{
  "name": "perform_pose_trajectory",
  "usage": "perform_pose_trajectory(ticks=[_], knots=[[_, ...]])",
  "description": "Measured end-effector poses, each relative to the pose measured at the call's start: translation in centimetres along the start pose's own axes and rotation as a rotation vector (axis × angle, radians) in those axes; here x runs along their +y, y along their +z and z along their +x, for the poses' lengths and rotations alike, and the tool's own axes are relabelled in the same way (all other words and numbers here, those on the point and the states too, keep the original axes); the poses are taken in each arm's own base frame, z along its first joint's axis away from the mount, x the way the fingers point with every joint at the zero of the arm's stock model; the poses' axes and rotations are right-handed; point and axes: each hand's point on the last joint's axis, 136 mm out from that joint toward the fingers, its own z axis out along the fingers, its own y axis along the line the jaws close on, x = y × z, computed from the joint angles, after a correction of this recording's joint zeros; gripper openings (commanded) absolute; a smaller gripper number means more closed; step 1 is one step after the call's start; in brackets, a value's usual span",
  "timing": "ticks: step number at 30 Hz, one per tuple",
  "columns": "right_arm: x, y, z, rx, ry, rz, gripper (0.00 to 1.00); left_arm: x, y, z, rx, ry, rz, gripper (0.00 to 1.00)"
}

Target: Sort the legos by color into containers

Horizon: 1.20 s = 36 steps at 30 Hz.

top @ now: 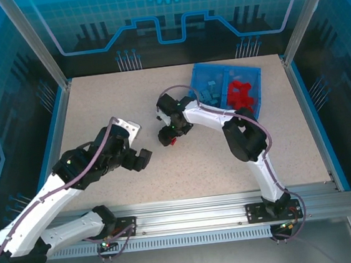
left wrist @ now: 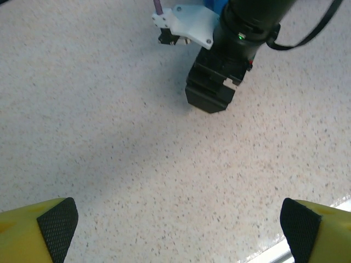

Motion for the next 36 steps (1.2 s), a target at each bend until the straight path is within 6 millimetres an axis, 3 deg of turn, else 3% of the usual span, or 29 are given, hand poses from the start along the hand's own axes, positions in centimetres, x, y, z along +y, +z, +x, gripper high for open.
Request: perform_pose_trajectory(ticks=[5, 8, 13, 21, 27, 30, 33, 36], knots=[[0.1, 1.3, 1.5, 0.064, -0.016, 0.029, 0.47, -0.2, 0.1, 1.3, -0.008, 0.021, 0.022, 0.99], [0.1, 1.3, 1.0, 0.065, -0.018, 0.042, 0.38, -0.3, 0.4, 1.8, 0.003, 0.062, 0.029, 0.99], [0.4, 1.1, -0.4, 0.038, -0.026, 0.036, 0.3, -0.8, 1.3, 1.9, 0.007, 0.153, 0.045, 0.99], [0.8, 0.0, -0.6, 0.02, 0.009, 0.013, 0.25, -1.4, 2.7, 1.3, -0.019, 0.189, 0.051, 0.99], [0.7, -5.2, -0.6, -0.069, 0.072, -0.009, 0.25, -1.6, 2.7, -0.5, -0.092, 0.155, 0.056, 0.99], [-0.3, -9.3, -1.0, -0.157, 0.117, -0.02, 0.25, -1.9, 2.5, -2.0, -0.152, 0.117, 0.063, 0.99], [-2.9, -14.0, -1.0, -0.255, 0.191, -0.018, 0.24, -2.3, 2.3, -3.8, -0.225, 0.077, 0.081, 0.99], [-7.6, -18.6, -0.6, -0.359, 0.319, 0.007, 0.24, -2.9, 2.2, -5.4, -0.279, 0.045, 0.11, 0.99]])
